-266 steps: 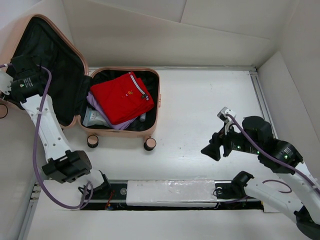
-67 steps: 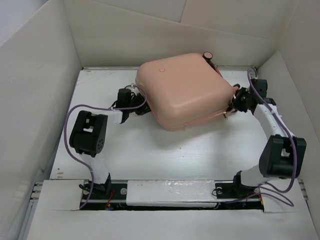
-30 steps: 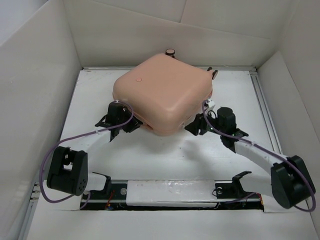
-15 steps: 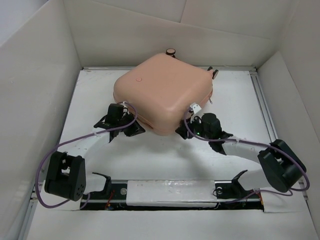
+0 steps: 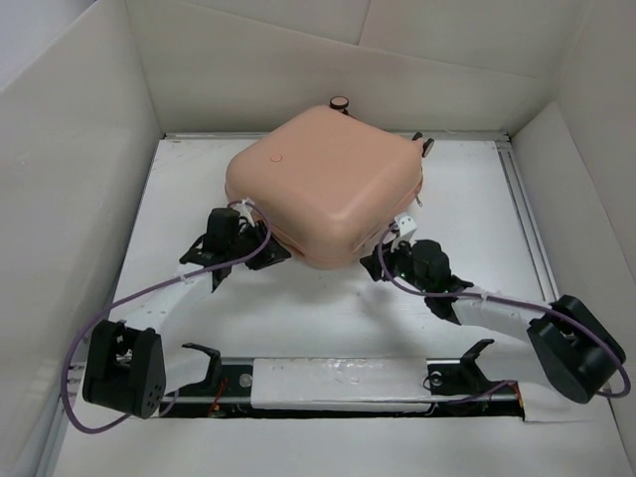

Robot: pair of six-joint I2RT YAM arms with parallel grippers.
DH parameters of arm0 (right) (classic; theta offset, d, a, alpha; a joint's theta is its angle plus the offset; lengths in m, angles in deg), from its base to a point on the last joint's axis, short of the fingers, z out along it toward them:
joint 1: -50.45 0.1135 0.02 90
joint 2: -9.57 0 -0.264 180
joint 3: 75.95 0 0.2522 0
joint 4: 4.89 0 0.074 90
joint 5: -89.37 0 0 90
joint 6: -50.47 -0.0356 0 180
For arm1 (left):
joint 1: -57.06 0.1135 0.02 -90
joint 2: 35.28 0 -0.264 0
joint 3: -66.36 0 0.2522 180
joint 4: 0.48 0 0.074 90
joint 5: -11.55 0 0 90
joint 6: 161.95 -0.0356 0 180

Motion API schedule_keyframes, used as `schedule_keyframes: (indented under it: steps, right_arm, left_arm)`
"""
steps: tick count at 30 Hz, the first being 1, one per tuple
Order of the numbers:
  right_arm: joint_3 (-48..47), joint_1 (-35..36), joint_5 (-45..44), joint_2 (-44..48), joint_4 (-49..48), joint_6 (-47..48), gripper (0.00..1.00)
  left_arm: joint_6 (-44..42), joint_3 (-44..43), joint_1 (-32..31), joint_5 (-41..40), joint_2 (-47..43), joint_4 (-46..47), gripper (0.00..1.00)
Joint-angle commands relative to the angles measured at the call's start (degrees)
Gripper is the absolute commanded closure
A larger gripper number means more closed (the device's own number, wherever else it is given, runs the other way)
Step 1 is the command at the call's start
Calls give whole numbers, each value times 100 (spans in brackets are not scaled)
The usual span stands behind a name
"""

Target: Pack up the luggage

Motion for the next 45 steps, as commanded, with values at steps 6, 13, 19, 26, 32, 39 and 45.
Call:
schedule_keyframes:
  steps: [6,13,19,26,32,39,45]
  right_arm:
    - [-155,-59,70,-669,-1415,94,46]
    - [55,-59,-71,-1355,-2978,208,46]
    - [345,-59,-53,-2014,-4246,208,55]
    - [416,56,61,-2323,-4871,155,59]
    - [310,108,61,-2270,-4687,261,52]
    - [126,3,254,-2217,-4687,365,61]
    - [-155,3,316,-2217,-4493,419,51]
  left_arm:
    - [946,1452,4,-226,-716,2263,52]
    - [1721,2684,4,-1069,-655,4777,52]
    - [1826,3045,4,-1167,196,6746,52]
    - [2073,3371,4,-1026,1129,8664,52]
    - [1863,3214,4,-1386,1068,8348,52]
    - [1809,2845,4,-1448,1375,8401,50]
    - [1809,2529,4,-1510,1850,8621,50]
